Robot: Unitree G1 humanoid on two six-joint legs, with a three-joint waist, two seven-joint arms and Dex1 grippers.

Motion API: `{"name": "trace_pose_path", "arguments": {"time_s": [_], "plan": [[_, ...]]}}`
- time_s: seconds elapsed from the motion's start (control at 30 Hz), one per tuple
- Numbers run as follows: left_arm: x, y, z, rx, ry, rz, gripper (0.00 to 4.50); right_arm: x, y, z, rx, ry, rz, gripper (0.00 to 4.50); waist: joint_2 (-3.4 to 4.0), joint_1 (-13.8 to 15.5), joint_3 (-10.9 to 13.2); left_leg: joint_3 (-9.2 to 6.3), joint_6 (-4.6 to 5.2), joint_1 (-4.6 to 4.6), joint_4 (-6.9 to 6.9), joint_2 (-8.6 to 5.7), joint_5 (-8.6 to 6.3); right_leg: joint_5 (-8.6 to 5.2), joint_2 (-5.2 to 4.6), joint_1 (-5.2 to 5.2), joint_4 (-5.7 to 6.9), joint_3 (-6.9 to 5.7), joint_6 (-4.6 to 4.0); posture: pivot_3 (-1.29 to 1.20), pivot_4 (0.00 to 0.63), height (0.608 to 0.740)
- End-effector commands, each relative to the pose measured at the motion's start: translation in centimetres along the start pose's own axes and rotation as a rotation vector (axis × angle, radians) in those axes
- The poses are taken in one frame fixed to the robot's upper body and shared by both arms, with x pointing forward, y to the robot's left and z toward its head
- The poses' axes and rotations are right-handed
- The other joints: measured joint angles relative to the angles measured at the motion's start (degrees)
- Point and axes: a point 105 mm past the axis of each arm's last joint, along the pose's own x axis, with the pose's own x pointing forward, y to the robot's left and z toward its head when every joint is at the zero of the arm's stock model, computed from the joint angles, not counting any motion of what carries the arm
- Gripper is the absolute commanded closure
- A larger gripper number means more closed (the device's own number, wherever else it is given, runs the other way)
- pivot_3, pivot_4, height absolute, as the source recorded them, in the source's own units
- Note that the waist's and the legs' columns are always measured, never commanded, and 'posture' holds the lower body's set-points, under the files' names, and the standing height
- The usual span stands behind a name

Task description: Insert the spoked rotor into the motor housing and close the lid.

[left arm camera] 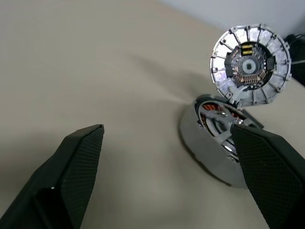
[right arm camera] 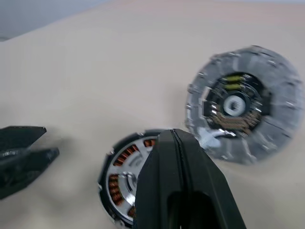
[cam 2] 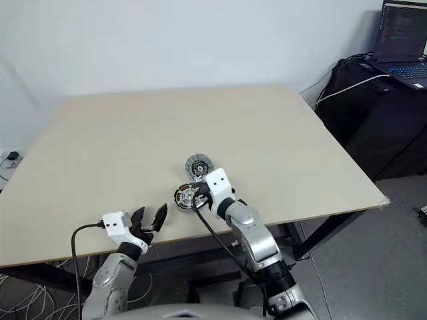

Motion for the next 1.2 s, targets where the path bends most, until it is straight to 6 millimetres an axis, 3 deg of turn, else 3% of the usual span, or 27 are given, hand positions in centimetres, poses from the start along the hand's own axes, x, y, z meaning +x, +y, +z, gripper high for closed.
{"name": "trace_pose_path", "arguments": {"time_s": [0.03, 0.37, 0.43, 0.83, 1.07, 1.2], "plan": [[0.3, -1.0, 1.7, 0.114, -0.066, -0.038, 0.62, 1.0, -0.1, 1.0, -0.034, -0.023, 0.002, 4.5, 0.0, 0.0, 0.0, 0.01, 0.0, 0.01, 0.0, 0.0, 0.0, 0.0, 0.0, 0.01, 0.0, 0.0, 0.0, 0.0, 0.0, 0.74], [0.5, -3.4, 1.7, 0.306, -0.051, -0.201, 3.98, 3.5, -1.3, 0.8, -0.031, 0.052, -0.042, 4.5, 0.1, -0.21, 0.05, 0.04, 0.0, 0.01, -0.01, 0.01, 0.01, 0.01, 0.04, -0.01, 0.04, 0.01, -0.01, 0.0, 0.0, 0.74], [0.4, -3.6, 1.6, 0.311, -0.048, -0.211, 4.45, 3.8, -1.3, 0.9, -0.03, 0.058, -0.04, 4.5, 0.11, -0.27, 0.05, 0.05, 0.01, 0.01, -0.01, 0.01, 0.01, 0.01, 0.03, -0.01, 0.04, 0.02, -0.01, 0.0, 0.0, 0.74], [0.3, -4.3, 1.6, 0.27, -0.058, -0.221, 4.45, 4.3, 1.7, -1.0, -0.052, 0.146, 0.086, 4.5, 0.13, -0.38, 0.04, 0.07, 0.02, 0.03, -0.02, 0.02, 0.02, 0.02, 0.04, 0.01, 0.06, 0.03, 0.0, 0.0, 0.0, 0.74], [0.2, -5.4, 2.5, 0.264, -0.067, -0.244, 4.45, 4.0, 1.1, -4.7, -0.062, 0.307, 0.048, 4.5, 0.32, -0.48, -0.18, 0.07, 0.01, 0.14, -0.02, 0.02, 0.01, 0.01, 0.04, 0.07, 0.08, 0.04, 0.0, 0.0, 0.0, 0.74], [0.2, -5.8, 2.8, 0.263, -0.068, -0.249, 4.45, 4.1, 1.5, -3.3, -0.056, 0.244, 0.083, 4.5, 0.45, -0.47, -0.33, 0.07, 0.0, 0.25, -0.02, 0.02, 0.01, 0.01, 0.04, 0.14, 0.11, 0.04, 0.01, 0.0, 0.0, 0.74]]}}
